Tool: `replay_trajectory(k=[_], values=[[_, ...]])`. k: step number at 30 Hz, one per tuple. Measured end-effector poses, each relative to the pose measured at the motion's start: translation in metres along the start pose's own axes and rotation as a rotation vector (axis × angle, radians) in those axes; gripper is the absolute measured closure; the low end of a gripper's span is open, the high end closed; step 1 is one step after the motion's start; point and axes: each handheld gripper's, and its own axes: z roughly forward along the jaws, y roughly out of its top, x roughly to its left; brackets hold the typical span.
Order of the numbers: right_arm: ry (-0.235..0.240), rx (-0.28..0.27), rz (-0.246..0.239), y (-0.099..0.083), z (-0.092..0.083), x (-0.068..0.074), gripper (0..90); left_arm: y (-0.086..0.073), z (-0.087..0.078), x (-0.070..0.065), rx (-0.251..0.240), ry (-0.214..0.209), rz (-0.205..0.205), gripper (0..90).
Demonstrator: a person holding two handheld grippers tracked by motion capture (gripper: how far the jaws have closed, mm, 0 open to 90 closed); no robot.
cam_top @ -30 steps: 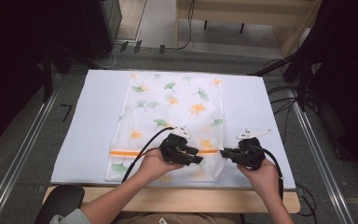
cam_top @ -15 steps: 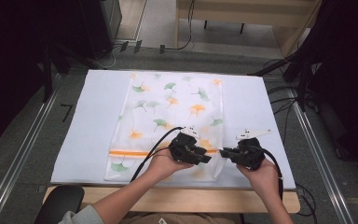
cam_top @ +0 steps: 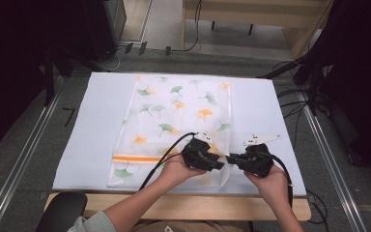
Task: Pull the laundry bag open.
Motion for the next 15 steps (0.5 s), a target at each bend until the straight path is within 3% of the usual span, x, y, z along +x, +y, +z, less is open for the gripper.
replay_trajectory(k=[15], values=[[0.042, -0.006, -0.03, 0.0034, 0.001, 0.0069, 85.3, -0.0006, 0.0014, 0.0023, -0.004, -0.004, 0.004, 66.6]])
